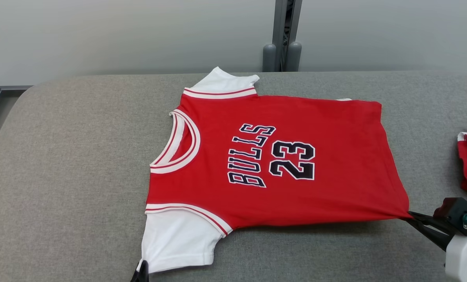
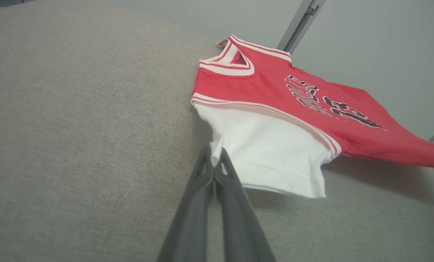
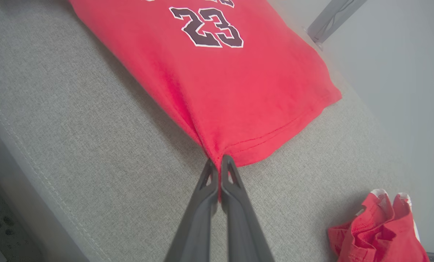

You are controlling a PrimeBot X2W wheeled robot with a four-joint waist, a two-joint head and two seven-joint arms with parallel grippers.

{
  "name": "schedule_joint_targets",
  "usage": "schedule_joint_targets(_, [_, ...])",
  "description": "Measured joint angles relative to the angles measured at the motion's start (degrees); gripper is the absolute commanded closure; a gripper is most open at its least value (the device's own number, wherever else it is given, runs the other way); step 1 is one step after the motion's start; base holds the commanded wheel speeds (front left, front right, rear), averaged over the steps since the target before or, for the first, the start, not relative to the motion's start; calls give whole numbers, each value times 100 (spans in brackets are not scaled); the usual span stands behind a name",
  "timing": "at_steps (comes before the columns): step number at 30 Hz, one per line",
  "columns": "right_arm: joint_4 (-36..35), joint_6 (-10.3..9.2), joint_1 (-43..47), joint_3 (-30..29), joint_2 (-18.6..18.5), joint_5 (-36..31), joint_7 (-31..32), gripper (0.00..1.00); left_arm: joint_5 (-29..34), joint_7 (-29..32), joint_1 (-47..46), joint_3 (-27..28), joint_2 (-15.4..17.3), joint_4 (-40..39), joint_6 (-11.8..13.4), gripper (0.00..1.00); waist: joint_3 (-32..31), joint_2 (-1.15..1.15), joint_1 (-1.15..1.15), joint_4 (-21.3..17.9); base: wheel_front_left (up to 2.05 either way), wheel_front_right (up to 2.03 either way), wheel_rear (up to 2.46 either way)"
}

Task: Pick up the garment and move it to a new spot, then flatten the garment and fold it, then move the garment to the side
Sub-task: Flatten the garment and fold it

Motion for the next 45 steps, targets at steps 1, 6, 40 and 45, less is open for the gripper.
schedule_joint_targets(1, [-8, 0, 56, -62, 1, 0, 13, 100, 1, 0, 10, 21, 0, 10, -32, 100, -6, 0, 0, 4, 0, 0, 0])
schedule_joint_targets(6, [-35, 0, 256, -256, 197, -14, 37, 100, -19, 0, -152, 202, 3, 10, -144, 100, -19, 0, 0, 15, 0, 0, 0])
schedule_joint_targets(40, [1243, 0, -1571, 309, 754, 1394, 51, 100, -1088, 0, -2985, -7, 1, 480, 482, 100, 1057, 0, 0, -103, 0, 0, 0])
schedule_joint_targets(45, [1454, 0, -1889, 530, 846, 1556, -14, 100, -1077, 0, -3353, -49, 1, 808, 517, 100, 1260, 0, 0, -127, 0, 0, 0])
